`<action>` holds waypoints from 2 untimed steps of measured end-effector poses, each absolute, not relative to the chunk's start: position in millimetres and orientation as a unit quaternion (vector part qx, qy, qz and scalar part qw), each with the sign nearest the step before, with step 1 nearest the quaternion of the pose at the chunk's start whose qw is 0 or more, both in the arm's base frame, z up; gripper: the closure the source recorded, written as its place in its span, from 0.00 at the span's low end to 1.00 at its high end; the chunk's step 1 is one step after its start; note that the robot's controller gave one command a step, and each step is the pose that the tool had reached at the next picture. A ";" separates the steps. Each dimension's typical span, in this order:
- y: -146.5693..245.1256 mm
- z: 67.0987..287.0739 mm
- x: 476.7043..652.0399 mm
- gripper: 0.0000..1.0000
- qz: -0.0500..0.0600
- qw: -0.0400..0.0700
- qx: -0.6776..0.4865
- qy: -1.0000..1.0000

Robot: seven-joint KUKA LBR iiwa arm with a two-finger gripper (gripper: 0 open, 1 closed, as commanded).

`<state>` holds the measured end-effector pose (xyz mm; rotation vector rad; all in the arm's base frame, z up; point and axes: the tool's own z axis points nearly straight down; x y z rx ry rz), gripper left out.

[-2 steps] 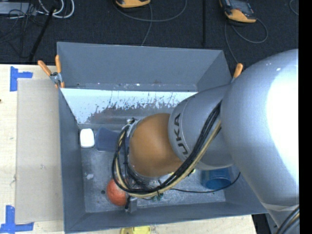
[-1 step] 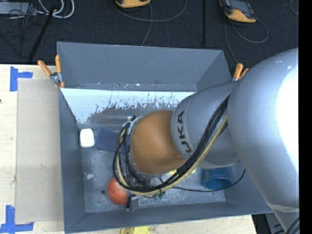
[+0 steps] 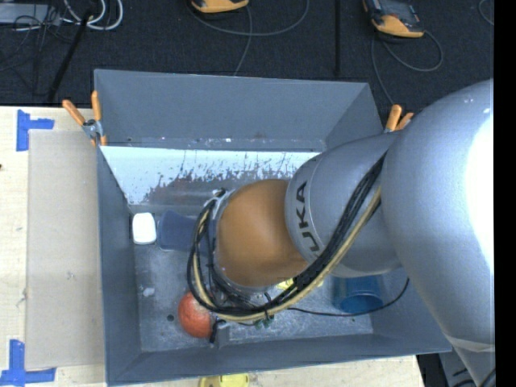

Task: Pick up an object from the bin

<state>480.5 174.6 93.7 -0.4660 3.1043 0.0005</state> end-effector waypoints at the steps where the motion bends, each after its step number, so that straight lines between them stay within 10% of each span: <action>1: 174.6 100.2 480.0 1.00 0.000 0.000 -0.147 0.989; 2: 174.9 105.4 480.4 1.00 0.000 0.001 -0.147 0.989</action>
Offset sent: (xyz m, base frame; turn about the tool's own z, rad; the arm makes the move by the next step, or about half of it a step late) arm 0.0001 0.0001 0.0141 0.0000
